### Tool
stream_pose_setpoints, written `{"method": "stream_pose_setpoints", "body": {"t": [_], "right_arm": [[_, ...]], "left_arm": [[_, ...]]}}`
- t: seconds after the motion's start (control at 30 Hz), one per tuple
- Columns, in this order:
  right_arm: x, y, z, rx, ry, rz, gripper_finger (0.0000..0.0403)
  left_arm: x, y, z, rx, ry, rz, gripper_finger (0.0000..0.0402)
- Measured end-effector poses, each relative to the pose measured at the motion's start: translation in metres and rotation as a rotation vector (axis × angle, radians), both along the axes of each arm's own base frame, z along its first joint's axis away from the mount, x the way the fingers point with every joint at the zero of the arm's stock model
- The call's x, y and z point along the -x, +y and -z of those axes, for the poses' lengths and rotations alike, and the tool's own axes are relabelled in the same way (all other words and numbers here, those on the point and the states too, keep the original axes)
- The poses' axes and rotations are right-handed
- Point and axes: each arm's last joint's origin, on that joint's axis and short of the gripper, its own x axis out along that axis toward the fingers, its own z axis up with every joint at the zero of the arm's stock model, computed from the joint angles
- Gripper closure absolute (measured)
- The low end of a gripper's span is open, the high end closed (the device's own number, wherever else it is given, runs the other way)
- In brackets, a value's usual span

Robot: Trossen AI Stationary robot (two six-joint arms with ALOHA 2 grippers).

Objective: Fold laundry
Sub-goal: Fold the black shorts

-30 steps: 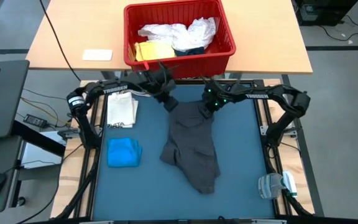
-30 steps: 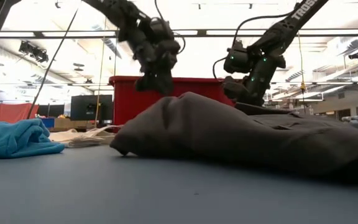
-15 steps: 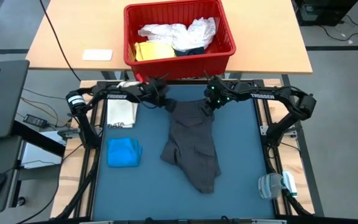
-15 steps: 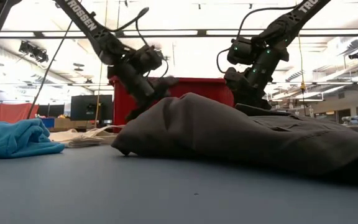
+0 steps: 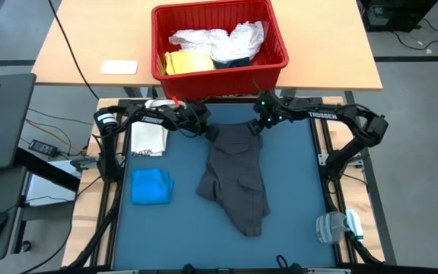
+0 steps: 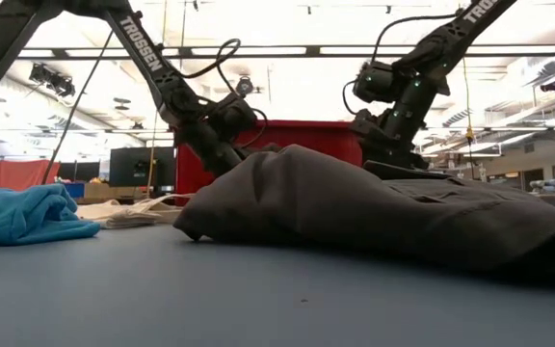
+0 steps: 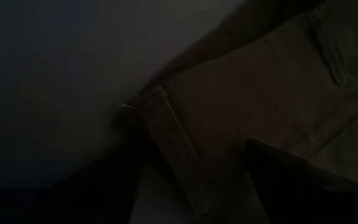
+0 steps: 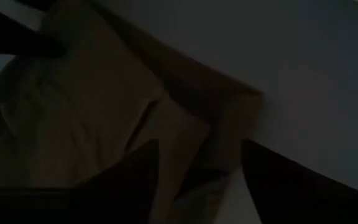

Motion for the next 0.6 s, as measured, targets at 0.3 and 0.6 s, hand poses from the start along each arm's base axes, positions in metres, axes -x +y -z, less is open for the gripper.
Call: {"method": "stream_pose_setpoints", "body": {"t": [0.3,0.6], "right_arm": [[0.022,-0.017,0.024,-0.137,-0.106,0.031,0.0057],[0.0,-0.019,0.058,-0.205,-0.214,-0.016,0.0059]], "left_arm": [[0.0,0.001,0.002,-0.016,0.009,0.012,0.0162],[0.0,0.001,0.003,-0.016,0.008,0.012,0.0166]]}}
